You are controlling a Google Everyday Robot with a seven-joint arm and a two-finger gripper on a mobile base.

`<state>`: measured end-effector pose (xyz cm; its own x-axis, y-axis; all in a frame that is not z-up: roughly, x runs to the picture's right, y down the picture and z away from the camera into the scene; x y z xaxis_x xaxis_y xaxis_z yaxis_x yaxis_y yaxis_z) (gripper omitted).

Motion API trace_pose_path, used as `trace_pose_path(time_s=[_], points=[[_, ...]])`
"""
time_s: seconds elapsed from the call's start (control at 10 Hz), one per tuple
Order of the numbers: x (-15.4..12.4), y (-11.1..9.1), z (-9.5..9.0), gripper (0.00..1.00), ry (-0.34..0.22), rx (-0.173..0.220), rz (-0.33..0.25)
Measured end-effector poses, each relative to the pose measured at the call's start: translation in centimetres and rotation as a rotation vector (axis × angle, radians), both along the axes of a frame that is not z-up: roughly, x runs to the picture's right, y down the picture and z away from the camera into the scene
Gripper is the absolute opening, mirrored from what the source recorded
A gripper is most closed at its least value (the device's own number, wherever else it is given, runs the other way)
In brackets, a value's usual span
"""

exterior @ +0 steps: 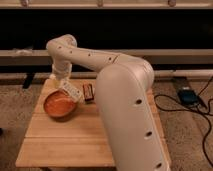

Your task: Place the bottle in the ceramic bowl

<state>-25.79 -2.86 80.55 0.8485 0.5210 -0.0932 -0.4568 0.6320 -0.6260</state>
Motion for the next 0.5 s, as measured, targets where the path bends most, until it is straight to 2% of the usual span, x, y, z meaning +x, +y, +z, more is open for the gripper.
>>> trace_pose_path(time_s=[0.2,0.4,0.5], points=[[-1.3,0.2,0.0,0.80,-0.020,0.000,-0.026],[-3.7,1.4,-0.5,0.80,-0.045,-0.013,-0.058],[-3.8,1.6,-0.3,0.80,-0.047,-0.018,-0.066]])
